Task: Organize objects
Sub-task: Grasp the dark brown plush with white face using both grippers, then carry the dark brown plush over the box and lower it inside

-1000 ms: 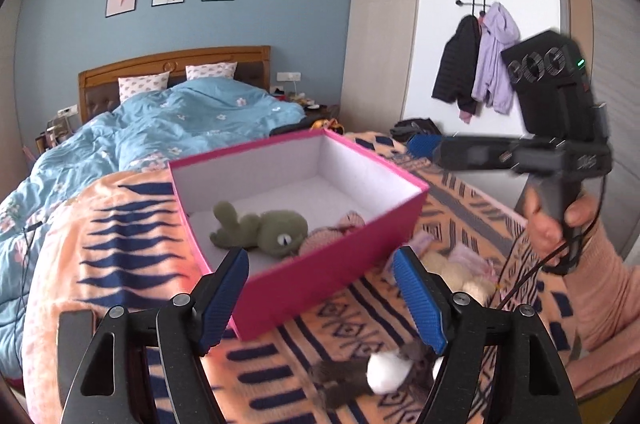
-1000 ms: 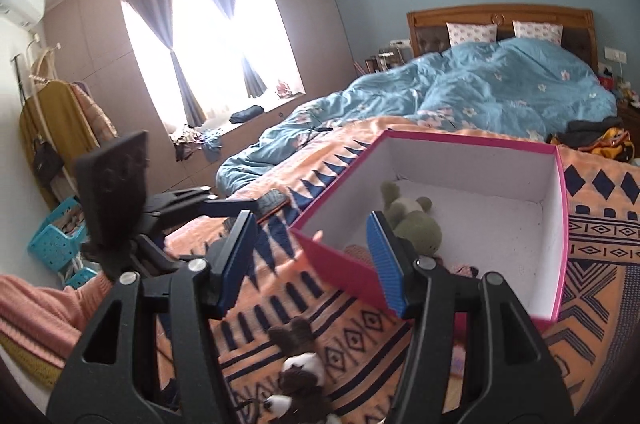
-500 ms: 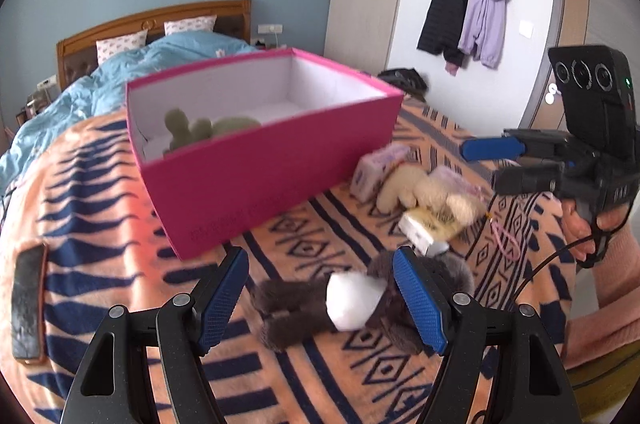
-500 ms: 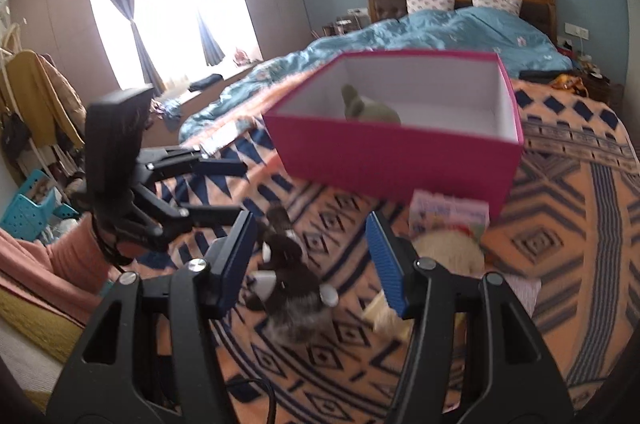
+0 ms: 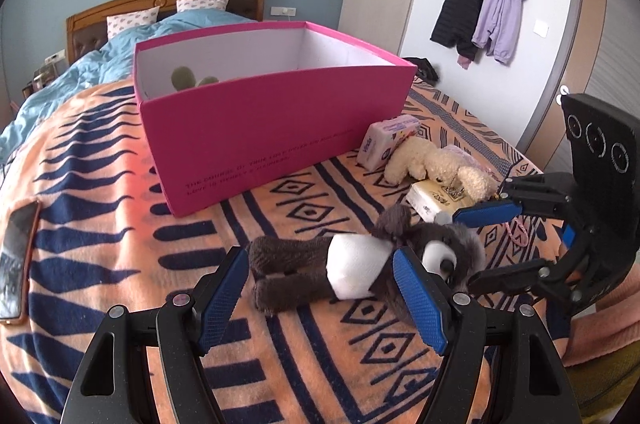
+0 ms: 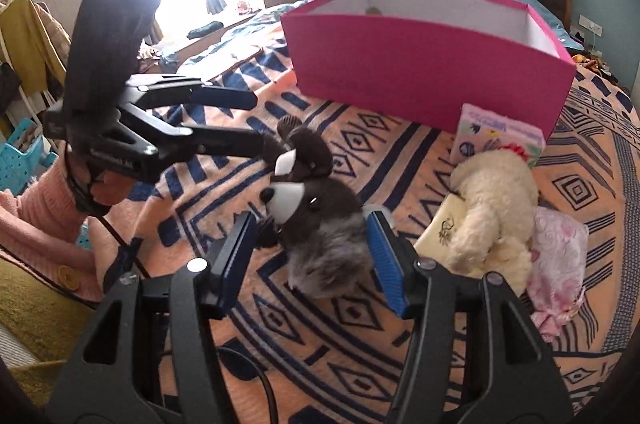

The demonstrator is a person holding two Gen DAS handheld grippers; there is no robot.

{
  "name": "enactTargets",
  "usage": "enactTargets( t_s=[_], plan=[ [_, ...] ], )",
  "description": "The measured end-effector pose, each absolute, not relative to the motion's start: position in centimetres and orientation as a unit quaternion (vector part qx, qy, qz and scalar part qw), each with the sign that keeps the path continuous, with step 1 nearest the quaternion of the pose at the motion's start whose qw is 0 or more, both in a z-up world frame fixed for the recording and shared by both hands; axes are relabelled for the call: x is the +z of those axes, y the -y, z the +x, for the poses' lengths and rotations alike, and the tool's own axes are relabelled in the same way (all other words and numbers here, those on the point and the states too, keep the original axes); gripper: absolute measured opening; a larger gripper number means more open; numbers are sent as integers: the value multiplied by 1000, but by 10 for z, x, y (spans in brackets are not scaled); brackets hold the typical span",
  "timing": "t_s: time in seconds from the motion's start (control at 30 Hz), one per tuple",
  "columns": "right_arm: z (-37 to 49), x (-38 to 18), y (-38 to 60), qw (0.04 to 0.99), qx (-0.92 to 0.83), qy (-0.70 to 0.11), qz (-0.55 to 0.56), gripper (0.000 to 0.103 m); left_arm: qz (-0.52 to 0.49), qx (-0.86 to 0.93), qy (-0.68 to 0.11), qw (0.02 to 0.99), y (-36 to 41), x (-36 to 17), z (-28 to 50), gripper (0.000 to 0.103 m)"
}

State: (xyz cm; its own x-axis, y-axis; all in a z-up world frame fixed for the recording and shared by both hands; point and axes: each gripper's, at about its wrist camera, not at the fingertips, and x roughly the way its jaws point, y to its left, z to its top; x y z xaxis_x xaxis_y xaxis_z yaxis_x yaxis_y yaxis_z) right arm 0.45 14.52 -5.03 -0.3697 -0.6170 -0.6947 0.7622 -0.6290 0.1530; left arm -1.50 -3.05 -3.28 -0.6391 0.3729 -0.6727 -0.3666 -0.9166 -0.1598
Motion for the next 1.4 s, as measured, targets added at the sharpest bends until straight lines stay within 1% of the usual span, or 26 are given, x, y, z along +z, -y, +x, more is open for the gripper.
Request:
enactTargets(
  t_s=[0.27,0.33,0.47,0.7,0.83,0.97,1.03,1.13,1.17,1.2,1.23,1.37,1.4],
  plan=[
    [-5,-63,-140,395,-830,-93,383,58,-379,903,10,204,31,-38,-18,77],
    [-9,-63,-142,389,-833,-87,383,52,-379,902,7,207,30,-38,-18,77],
    [-18,-60,-144,399,-830,-66,385,49,-379,901,-2,209,26,-39,-18,77],
    [-39,-51,-147,408,-826,-33,387,47,-379,900,-26,213,20,-39,-19,77],
    [-53,-50,-152,413,-820,0,397,47,-382,898,-38,215,15,-42,-22,77],
    [-65,-47,-156,409,-821,13,398,46,-385,896,-47,216,9,-45,-28,77],
    [-69,-46,-157,406,-821,21,401,46,-386,894,-51,219,5,-48,-29,75],
    [-73,-48,-158,396,-823,28,407,46,-393,892,-61,213,2,-53,-35,63],
    [-73,-49,-159,394,-823,32,408,46,-400,890,-62,210,2,-56,-38,56],
    [-74,-51,-161,389,-824,37,411,46,-406,887,-58,210,2,-59,-41,52],
    [-74,-52,-162,383,-825,39,414,46,-411,885,-51,215,3,-62,-43,52],
    [-68,-58,-170,369,-828,50,418,59,-410,884,-39,224,6,-61,-43,50],
    [-65,-60,-171,366,-830,49,418,60,-410,883,-38,224,7,-61,-42,50]
  ],
)
